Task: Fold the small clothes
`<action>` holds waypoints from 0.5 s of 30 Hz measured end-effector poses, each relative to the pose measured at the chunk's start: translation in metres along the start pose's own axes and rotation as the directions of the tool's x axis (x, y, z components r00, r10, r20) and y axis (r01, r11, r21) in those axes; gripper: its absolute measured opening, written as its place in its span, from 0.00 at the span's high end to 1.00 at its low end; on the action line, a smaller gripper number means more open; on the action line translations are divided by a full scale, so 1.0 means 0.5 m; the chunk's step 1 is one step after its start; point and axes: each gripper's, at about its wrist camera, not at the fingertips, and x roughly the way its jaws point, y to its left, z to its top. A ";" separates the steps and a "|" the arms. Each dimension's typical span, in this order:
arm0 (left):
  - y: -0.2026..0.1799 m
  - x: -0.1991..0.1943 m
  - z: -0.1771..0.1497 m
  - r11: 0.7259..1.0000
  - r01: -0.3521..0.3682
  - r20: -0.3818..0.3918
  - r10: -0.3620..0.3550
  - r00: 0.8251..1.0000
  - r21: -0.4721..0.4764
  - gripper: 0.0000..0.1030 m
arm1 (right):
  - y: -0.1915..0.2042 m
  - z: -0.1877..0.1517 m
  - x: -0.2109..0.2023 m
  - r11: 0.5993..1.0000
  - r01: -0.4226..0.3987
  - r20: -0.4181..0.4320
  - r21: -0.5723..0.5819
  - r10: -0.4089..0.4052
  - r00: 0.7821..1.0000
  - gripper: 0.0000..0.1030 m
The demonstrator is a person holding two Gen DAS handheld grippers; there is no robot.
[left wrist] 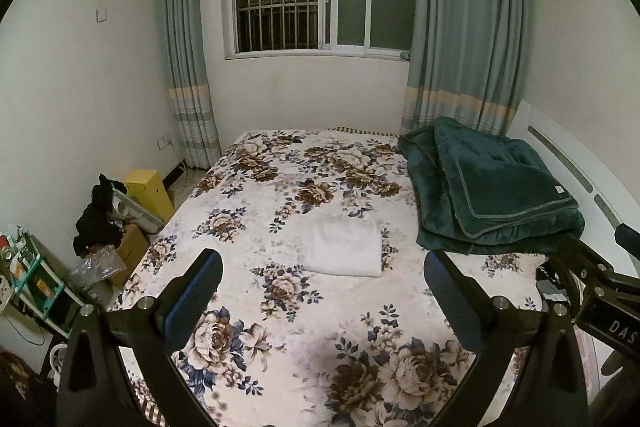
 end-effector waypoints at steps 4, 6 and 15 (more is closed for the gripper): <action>0.000 0.001 0.003 1.000 -0.002 0.003 0.002 1.000 0.001 0.00 | 0.000 0.006 0.006 1.000 -0.010 -0.003 -0.001 0.010 1.000 0.00; 0.000 -0.001 0.008 1.000 0.001 0.007 -0.001 1.000 0.003 0.00 | 0.003 0.015 0.010 1.000 -0.012 -0.001 -0.003 0.012 1.000 0.00; 0.004 -0.015 0.034 1.000 0.003 0.038 -0.003 0.999 0.005 0.00 | 0.012 0.029 0.008 1.000 -0.022 0.007 -0.010 0.022 1.000 0.00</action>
